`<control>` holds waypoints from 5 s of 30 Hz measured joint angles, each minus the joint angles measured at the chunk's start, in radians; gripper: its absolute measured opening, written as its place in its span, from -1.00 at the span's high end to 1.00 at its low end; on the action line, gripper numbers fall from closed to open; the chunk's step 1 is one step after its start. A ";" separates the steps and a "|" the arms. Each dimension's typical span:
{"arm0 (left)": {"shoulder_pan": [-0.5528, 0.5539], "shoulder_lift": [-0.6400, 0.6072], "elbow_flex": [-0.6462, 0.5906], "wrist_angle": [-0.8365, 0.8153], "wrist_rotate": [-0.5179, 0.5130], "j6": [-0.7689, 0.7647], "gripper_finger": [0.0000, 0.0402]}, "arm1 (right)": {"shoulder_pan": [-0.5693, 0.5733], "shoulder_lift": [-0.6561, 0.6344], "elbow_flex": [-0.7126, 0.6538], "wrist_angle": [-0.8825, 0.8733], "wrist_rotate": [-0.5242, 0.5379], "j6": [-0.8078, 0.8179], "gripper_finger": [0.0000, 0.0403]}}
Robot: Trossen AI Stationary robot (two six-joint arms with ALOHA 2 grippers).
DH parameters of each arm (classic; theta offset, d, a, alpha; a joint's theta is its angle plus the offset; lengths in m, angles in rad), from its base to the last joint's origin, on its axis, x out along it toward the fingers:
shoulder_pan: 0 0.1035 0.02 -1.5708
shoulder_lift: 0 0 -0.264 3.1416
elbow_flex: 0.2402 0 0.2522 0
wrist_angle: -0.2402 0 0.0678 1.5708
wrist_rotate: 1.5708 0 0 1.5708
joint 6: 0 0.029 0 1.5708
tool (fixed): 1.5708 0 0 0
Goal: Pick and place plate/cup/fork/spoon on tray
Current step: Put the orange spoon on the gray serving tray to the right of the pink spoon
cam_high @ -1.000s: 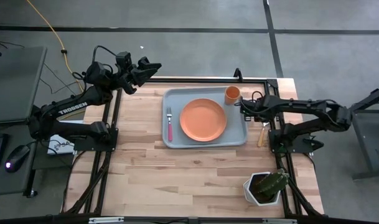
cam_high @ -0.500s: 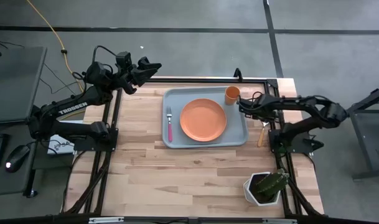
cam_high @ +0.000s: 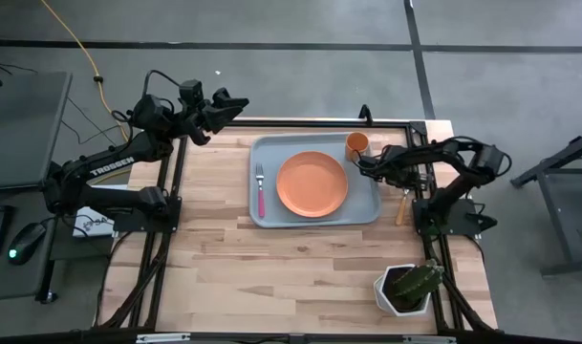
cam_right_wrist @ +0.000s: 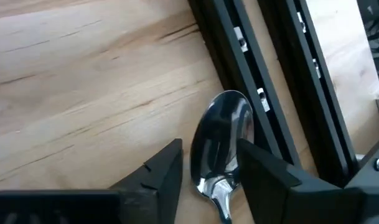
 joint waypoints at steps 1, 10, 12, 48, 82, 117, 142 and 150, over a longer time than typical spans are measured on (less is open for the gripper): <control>0.000 0.000 0.000 -0.001 0.000 0.000 0.09 | 0.000 0.009 0.000 0.002 0.002 -0.002 0.37; 0.000 0.000 0.000 -0.013 -0.001 0.000 0.09 | 0.030 -0.008 0.009 -0.034 0.006 -0.032 0.94; 0.001 0.000 0.000 -0.014 -0.001 0.000 0.09 | 0.052 -0.030 0.032 -0.102 0.029 -0.036 0.94; 0.000 0.001 0.000 -0.155 -0.006 0.129 0.09 | 0.175 -0.665 0.278 0.174 -0.234 -1.036 1.00; -0.075 0.001 0.000 -0.289 0.134 0.242 0.09 | 0.176 -0.749 -0.001 1.192 -0.621 -0.950 1.00; -0.397 0.097 -0.185 -0.094 -0.295 0.414 0.09 | 0.359 -0.403 0.163 1.513 -0.779 -0.904 1.00; -0.439 0.162 -0.132 -0.049 -0.241 0.508 0.43 | 0.362 -0.087 0.496 1.458 -0.933 -0.985 1.00; -0.415 0.148 -0.131 -0.072 -0.224 0.545 0.95 | 0.351 -0.113 0.494 1.443 -0.930 -1.000 1.00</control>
